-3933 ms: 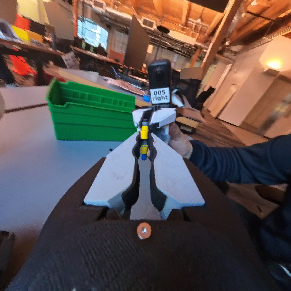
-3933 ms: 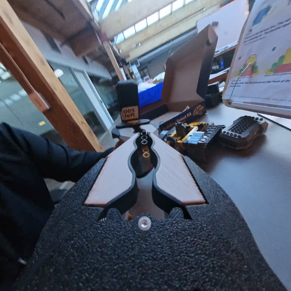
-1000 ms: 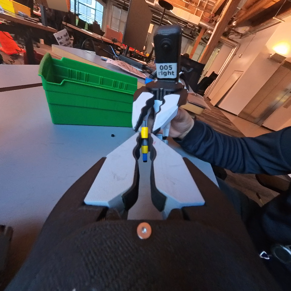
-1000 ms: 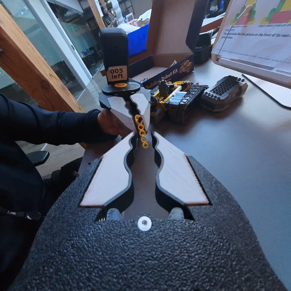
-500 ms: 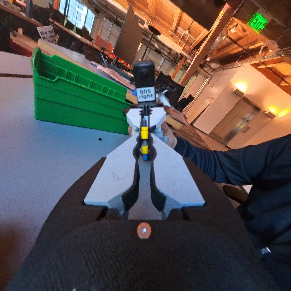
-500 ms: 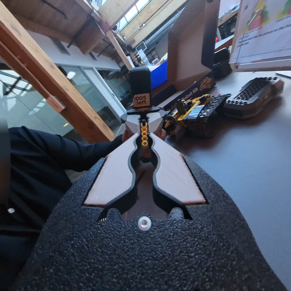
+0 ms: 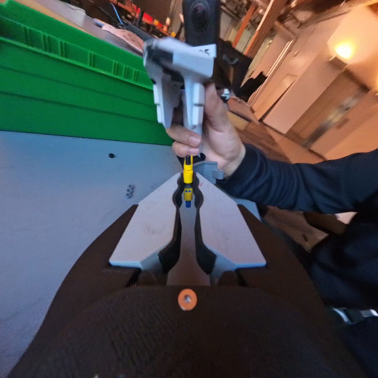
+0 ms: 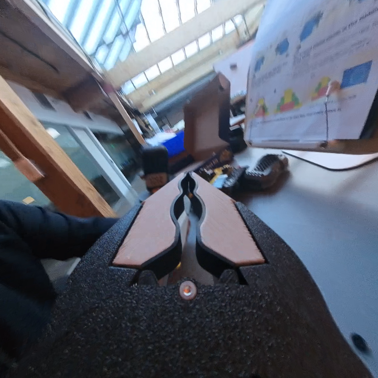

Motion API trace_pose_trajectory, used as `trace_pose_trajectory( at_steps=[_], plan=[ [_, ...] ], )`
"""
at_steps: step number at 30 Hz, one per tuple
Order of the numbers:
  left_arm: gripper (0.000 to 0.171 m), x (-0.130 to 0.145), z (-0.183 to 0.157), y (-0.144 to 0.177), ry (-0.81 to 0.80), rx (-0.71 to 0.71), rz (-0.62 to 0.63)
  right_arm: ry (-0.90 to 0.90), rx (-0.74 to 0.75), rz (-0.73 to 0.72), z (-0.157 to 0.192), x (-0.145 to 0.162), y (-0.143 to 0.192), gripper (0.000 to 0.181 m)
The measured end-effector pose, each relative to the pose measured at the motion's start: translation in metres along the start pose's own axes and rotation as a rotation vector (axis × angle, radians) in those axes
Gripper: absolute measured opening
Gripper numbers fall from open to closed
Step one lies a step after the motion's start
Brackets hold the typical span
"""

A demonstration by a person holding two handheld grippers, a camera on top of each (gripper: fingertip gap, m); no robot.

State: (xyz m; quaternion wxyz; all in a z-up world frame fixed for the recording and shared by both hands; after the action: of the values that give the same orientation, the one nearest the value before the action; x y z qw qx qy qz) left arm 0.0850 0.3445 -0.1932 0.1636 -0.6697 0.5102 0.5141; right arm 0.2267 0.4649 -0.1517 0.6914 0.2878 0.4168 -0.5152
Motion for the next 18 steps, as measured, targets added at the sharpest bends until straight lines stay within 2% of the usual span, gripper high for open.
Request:
trace_pose_trajectory(
  at_steps=[1,3,5,7,10,13,18],
  plan=[
    [0.005,-0.002,-0.002,0.001,-0.044,-0.046,0.021,0.050,0.032,0.063,0.001,0.002,-0.002,0.000],
    [0.005,-0.003,-0.005,0.007,-0.150,-0.146,0.048,0.124,-0.005,0.175,0.008,0.000,-0.006,0.000],
    [0.005,-0.005,-0.004,0.015,-0.170,-0.195,0.041,0.141,-0.042,0.257,0.012,0.000,-0.008,0.022],
    [0.005,-0.008,-0.002,0.023,-0.136,-0.151,0.008,0.190,-0.056,0.343,0.014,0.004,-0.011,0.017],
    [0.005,-0.011,0.001,0.030,-0.063,-0.054,-0.012,0.301,0.008,0.466,0.015,0.014,-0.015,0.013],
    [0.004,-0.009,0.003,0.030,-0.032,-0.021,-0.003,0.324,-0.042,0.483,0.019,0.018,-0.019,0.007],
    [0.005,-0.007,-0.001,0.025,-0.054,-0.017,0.034,0.307,-0.055,0.514,0.018,0.022,-0.021,0.008]
  ],
)
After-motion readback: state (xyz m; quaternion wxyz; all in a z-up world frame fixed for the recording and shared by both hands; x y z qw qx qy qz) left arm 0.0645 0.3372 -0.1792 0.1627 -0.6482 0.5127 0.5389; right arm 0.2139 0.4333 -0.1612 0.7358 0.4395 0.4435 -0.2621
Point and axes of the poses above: each gripper's, where its closed fingertips meet, y back along the fingers, x out of its underside, z = x × y across the jaws, the point moved 10 cm from there along y, back along the fingers, and after that the axes turned 10 degrees about z, right-handed, at the moved point
